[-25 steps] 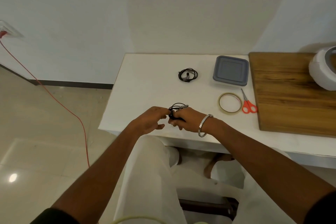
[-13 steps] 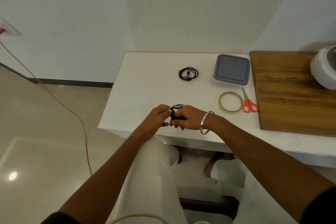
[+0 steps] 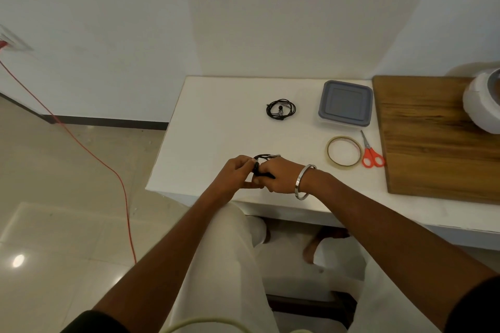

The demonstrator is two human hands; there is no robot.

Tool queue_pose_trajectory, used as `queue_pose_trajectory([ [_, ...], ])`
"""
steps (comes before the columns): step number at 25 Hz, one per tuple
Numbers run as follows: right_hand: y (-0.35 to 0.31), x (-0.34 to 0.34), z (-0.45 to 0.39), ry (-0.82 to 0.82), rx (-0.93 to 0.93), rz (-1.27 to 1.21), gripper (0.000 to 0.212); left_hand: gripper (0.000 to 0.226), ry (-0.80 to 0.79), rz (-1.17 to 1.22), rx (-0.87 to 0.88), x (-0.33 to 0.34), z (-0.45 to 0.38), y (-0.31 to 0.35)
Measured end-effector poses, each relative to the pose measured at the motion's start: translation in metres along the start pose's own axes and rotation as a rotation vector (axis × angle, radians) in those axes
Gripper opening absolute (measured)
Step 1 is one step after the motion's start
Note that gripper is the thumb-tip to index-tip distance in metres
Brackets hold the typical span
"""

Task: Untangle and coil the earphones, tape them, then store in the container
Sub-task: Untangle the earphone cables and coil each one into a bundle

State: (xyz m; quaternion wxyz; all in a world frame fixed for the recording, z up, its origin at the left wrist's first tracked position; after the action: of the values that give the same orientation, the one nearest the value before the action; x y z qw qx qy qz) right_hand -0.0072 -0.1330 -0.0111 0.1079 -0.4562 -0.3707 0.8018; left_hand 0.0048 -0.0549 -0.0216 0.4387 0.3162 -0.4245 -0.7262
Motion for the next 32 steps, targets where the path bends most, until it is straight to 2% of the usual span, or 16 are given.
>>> queue_pose_trajectory([
  [4, 0.011, 0.005, -0.002, -0.025, 0.016, 0.031, 0.022, 0.035, -0.120, 0.066, -0.042, 0.010, -0.003, 0.002],
  [6, 0.014, 0.001, -0.003, 0.005, 0.028, 0.039, 0.021, 0.033, -0.118, 0.088, -0.085, 0.009, -0.008, -0.001],
  [12, 0.014, -0.024, -0.025, 0.124, 0.092, 0.126, 0.016, 0.043, 0.131, 0.079, -0.128, -0.004, -0.025, 0.003],
  [14, 0.024, -0.025, -0.036, 0.118, 0.153, 0.174, 0.017, 0.043, 0.133, 0.157, -0.150, -0.005, -0.029, 0.006],
  [17, 0.031, -0.020, -0.050, 0.063, 0.227, 0.246, 0.020, 0.024, 0.102, 0.038, -0.035, -0.012, -0.038, 0.010],
  [21, 0.022, -0.012, -0.071, 0.084, 0.181, 0.292, 0.024, 0.024, 0.214, 0.082, -0.089, -0.033, -0.051, -0.007],
  [26, 0.016, -0.005, -0.093, 0.182, 0.115, 0.271, 0.027, 0.024, 0.423, -0.095, -0.125, -0.065, -0.063, -0.015],
  [32, 0.000, -0.001, -0.105, 0.255, 0.029, 0.301, 0.023, 0.022, 0.482, -0.305, -0.122, -0.088, -0.073, -0.015],
])
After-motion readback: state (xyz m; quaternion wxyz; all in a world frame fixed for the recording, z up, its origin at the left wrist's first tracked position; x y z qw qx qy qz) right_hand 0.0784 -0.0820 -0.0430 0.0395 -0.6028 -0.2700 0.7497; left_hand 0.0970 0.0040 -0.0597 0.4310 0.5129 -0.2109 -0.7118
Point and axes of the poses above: each hand's wrist, its own z-axis away from the middle knuckle, its own x-axis out of the palm, y = z × x, the point moved 9 cm from there along -z, towards the middle knuckle, and after that the axes turned 2 degrees about y, right-handed, at the moved point
